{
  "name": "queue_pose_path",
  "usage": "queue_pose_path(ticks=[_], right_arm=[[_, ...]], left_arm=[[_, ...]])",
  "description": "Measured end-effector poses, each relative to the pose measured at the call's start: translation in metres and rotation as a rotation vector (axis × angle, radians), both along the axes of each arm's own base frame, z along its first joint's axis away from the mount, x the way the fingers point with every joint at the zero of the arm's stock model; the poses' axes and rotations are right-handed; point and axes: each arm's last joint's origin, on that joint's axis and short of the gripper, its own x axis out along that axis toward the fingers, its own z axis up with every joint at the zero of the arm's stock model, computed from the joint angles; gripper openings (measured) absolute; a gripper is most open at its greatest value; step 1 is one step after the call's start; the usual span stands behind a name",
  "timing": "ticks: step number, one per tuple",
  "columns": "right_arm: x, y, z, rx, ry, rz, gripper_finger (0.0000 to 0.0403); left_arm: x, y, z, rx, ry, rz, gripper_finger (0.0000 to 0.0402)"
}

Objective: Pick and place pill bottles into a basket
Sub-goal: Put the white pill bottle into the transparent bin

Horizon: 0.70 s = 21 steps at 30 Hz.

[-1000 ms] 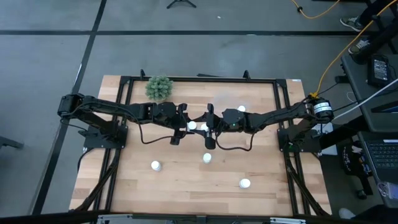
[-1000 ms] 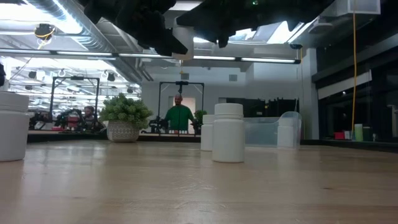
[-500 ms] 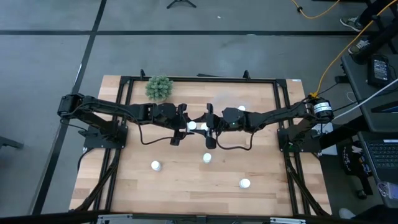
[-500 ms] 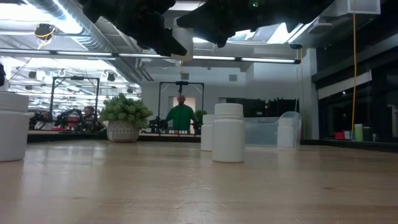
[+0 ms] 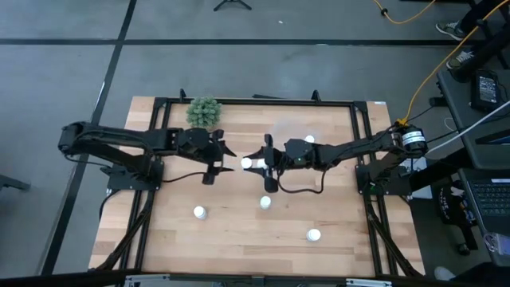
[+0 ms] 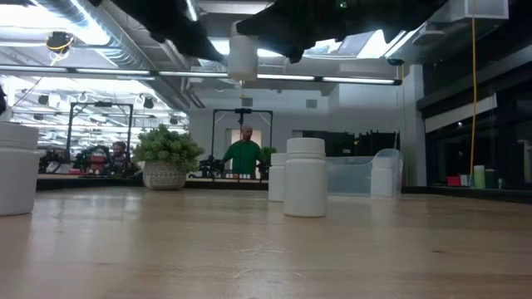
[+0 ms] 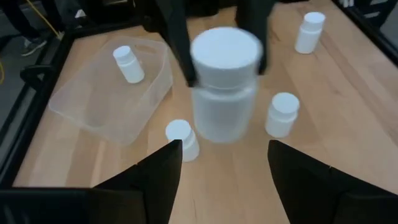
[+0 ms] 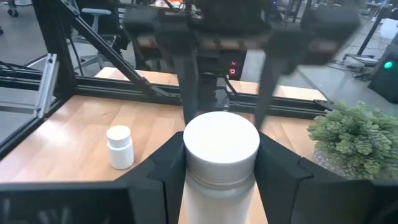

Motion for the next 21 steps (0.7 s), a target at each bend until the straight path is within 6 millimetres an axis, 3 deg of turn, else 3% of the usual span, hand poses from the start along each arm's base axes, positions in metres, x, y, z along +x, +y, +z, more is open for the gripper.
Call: queue_pose_path(ticks=[9, 13, 21], right_arm=[[-0.016, -0.002, 0.018, -0.023, 0.035, -0.020, 0.0151], [-0.027, -0.004, 0.031, -0.033, 0.036, -0.077, 0.0151], [-0.049, -0.006, 0.038, -0.009, 0.057, -0.085, 0.0151]], left_arm=[[-0.044, -0.005, 0.008, -0.094, -0.019, -0.063, 0.0208], [-0.059, -0.005, -0.003, -0.119, -0.060, -0.050, 0.0184], [-0.076, -0.006, -0.029, -0.129, -0.175, -0.049, 0.0111]])
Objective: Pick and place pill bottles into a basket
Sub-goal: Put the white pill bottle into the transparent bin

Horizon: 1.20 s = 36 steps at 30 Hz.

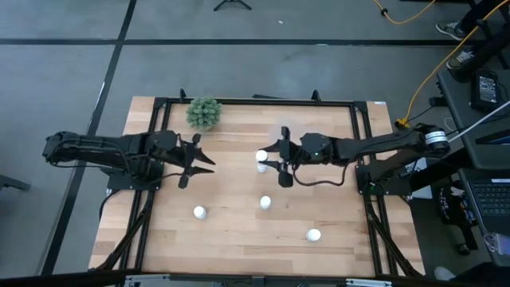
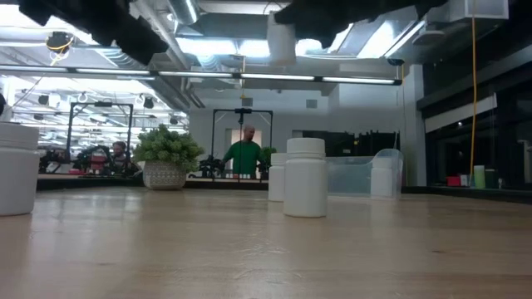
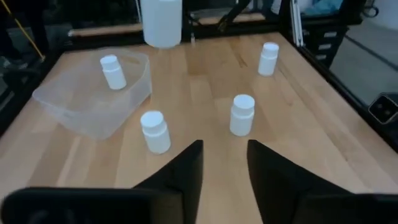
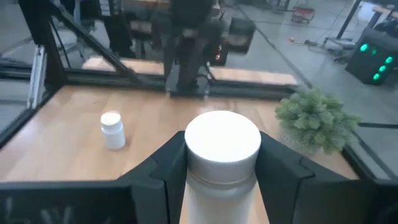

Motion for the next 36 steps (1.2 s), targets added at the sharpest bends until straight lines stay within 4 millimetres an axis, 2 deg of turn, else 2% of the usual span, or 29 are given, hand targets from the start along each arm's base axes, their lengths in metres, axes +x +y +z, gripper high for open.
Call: queue_pose_path(ticks=[6, 12, 18, 25, 32, 36], right_arm=[[-0.021, -0.001, 0.015, 0.005, -0.044, -0.005, 0.0150], [-0.042, -0.005, 0.004, 0.044, -0.044, -0.107, 0.0150], [-0.059, -0.010, -0.010, 0.073, -0.035, -0.266, 0.0153], [-0.066, -0.018, -0.020, 0.013, -0.001, -0.572, 0.0150], [-0.068, -0.022, -0.023, -0.013, 0.029, -0.640, 0.0152], [-0.068, -0.035, -0.023, 0.017, 0.018, -0.658, 0.0150]], left_arm=[[-0.002, 0.001, -0.021, 0.000, -0.050, 0.023, 0.0052], [-0.001, 0.002, -0.035, 0.017, -0.054, 0.068, 0.0005], [0.000, 0.002, -0.034, 0.020, -0.071, 0.073, 0.0003], [0.001, 0.004, -0.034, 0.036, -0.074, 0.113, 0.0006], [0.001, 0.005, -0.034, 0.048, -0.074, 0.147, 0.0003], [0.001, 0.005, -0.034, 0.050, -0.074, 0.147, 0.0005]])
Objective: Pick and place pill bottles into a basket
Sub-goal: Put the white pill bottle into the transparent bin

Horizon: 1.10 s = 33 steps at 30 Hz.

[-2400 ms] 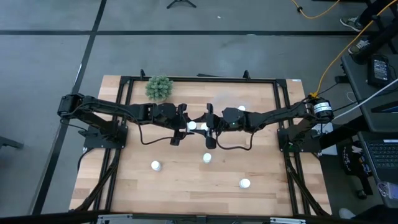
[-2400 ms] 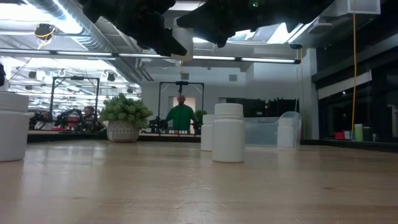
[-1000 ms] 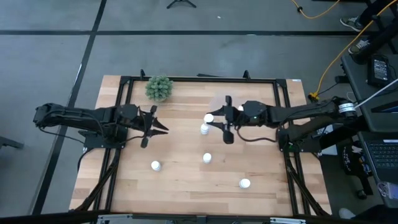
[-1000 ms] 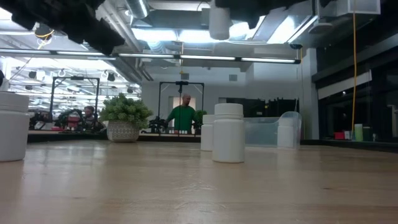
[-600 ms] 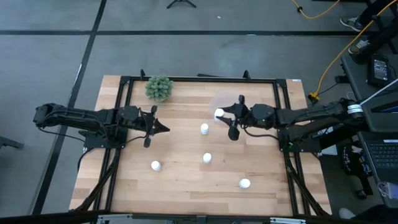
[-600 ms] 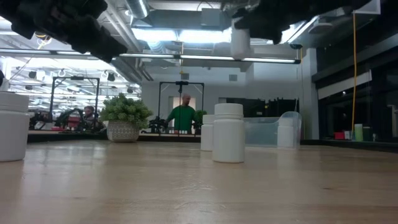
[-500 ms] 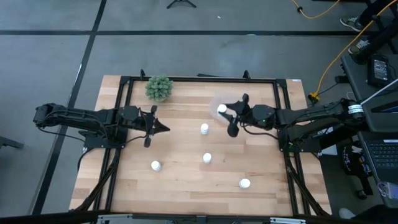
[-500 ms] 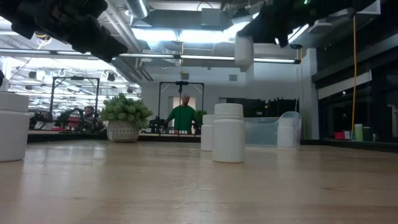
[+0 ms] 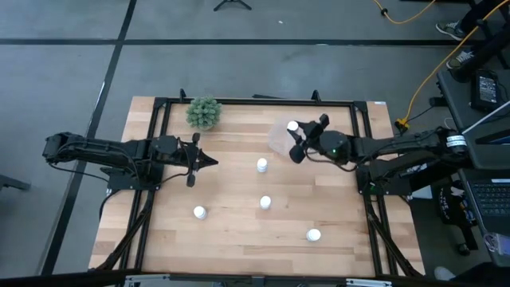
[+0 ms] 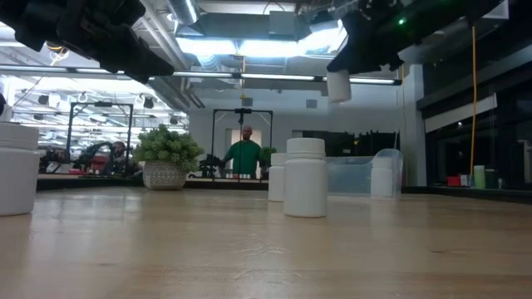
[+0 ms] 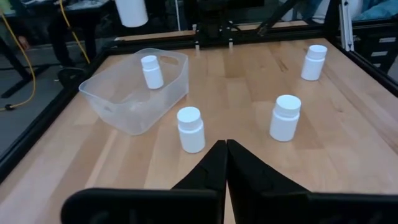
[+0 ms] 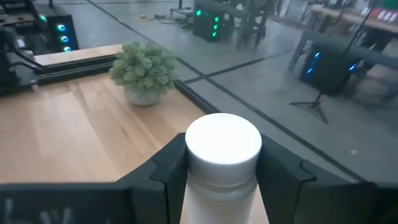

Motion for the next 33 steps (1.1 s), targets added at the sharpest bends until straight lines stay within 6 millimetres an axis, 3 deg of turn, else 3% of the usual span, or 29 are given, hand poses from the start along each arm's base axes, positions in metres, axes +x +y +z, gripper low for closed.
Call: queue_pose_path(ticks=[9, 15, 23, 33], right_arm=[[-0.003, -0.032, 0.000, 0.013, 0.018, -0.008, 0.0150], [-0.003, -0.042, -0.003, 0.047, 0.016, 0.033, 0.0150], [-0.008, -0.045, -0.043, 0.048, -0.052, -0.019, 0.0150], [-0.024, -0.043, -0.074, 0.091, -0.032, -0.104, 0.0150]], left_arm=[[0.000, 0.000, 0.000, 0.001, 0.000, 0.002, 0.0003], [0.000, 0.000, 0.000, 0.001, 0.000, 0.002, 0.0007], [0.000, 0.000, 0.000, 0.000, 0.000, 0.002, 0.0002], [0.000, 0.000, 0.000, 0.000, 0.000, 0.002, 0.0007]])
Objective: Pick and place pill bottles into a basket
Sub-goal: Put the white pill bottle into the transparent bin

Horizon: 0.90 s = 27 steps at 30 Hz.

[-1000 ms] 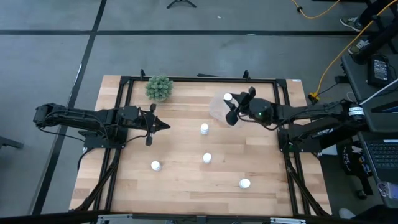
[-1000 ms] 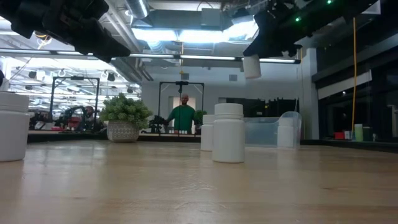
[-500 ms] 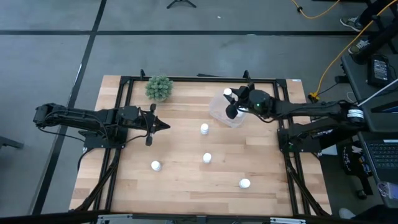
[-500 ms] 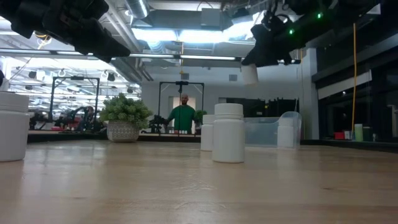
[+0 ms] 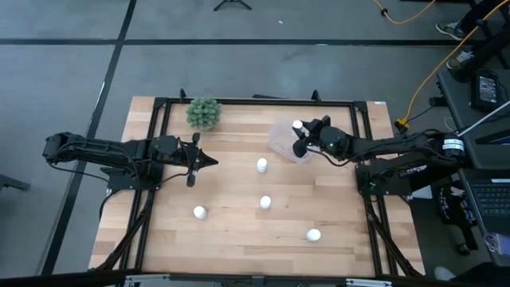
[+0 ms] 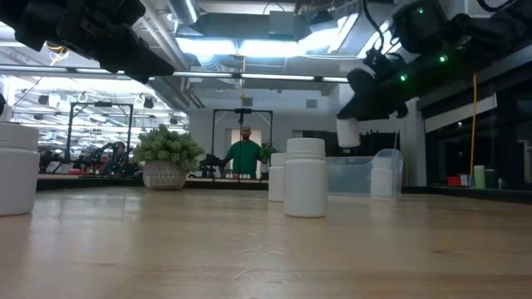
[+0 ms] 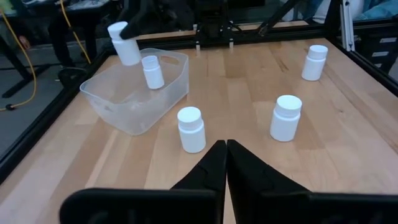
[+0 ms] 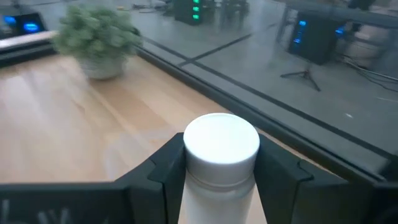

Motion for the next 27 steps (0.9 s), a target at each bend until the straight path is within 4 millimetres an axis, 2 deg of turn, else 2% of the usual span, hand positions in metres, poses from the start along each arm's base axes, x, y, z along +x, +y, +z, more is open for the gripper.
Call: queue_pose_path(ticks=[8, 11, 20, 27], right_arm=[[-0.016, 0.003, -0.021, 0.006, -0.078, -0.027, 0.0150], [-0.017, 0.003, -0.024, 0.016, -0.092, -0.032, 0.0150], [0.007, 0.000, -0.041, -0.009, 0.008, -0.012, 0.0150], [0.011, -0.003, -0.055, -0.020, 0.044, -0.077, 0.0150]], left_arm=[[0.000, 0.000, 0.000, 0.000, 0.000, 0.000, 0.0005], [0.000, 0.000, 0.000, 0.000, 0.000, 0.000, 0.0007], [0.000, 0.000, 0.000, -0.003, -0.003, 0.001, 0.0003], [0.000, 0.000, 0.000, -0.014, -0.003, 0.005, 0.0007]])
